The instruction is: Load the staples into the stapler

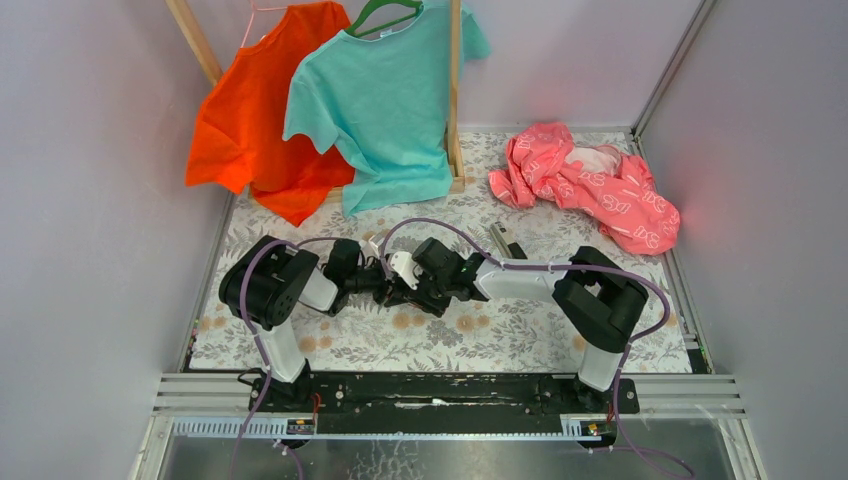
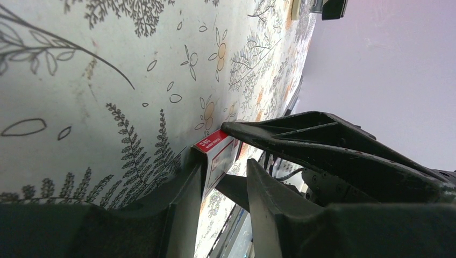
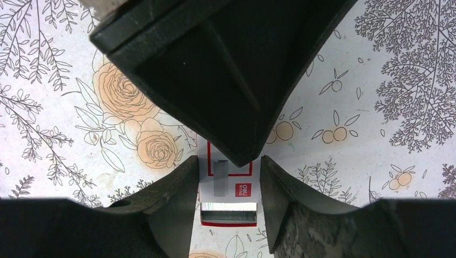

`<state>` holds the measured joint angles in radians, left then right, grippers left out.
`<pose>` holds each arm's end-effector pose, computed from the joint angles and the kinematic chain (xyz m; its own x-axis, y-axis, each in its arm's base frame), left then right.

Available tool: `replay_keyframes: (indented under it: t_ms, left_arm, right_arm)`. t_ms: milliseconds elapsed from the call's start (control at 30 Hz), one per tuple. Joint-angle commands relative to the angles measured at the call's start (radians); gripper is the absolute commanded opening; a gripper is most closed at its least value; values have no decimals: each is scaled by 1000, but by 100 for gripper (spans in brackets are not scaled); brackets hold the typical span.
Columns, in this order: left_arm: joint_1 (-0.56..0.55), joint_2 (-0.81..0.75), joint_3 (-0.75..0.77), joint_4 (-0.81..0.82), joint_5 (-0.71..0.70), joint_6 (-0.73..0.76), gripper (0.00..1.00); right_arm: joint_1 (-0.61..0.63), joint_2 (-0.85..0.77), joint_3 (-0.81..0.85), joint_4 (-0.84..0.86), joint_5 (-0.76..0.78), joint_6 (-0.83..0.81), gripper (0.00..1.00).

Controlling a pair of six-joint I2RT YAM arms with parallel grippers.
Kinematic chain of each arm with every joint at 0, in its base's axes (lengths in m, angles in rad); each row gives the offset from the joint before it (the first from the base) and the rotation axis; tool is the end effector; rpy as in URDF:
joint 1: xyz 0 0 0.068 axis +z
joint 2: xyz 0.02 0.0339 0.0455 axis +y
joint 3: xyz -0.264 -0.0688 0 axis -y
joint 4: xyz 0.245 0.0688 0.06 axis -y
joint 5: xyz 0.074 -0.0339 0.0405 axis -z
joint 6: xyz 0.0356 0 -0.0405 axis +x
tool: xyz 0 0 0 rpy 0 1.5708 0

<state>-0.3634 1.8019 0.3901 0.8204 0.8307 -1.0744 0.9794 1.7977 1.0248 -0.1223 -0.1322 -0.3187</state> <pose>0.2336 -0.1169 0.0834 -0.9628 -0.2683 -0.0334 -0.0712 0.3707 -0.9260 0.1996 0.3056 0.1573 -0.1409 -0.7669 -0.6261 -0.9614 0.2569 -0.0983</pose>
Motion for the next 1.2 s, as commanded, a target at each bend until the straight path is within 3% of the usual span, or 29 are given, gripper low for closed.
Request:
replay_keyframes:
  t_ms: [0, 367, 633, 767, 1167]
  left_arm:
    - [-5, 1, -10, 69, 41, -21, 42]
    - [35, -39, -32, 47, 39, -12, 51]
    - [75, -235, 7, -308, -103, 154, 64]
    - [78, -325, 37, -474, -202, 229, 66]
    - [39, -494, 18, -658, -367, 239, 70]
  right_arm:
    - [17, 26, -34, 63, 7, -24, 50]
    - [17, 13, -37, 61, 20, -34, 51]
    - [16, 10, -44, 60, 33, -34, 52]
    - [17, 11, -30, 56, 27, -36, 56]
    - [15, -103, -69, 12, 53, 75, 72]
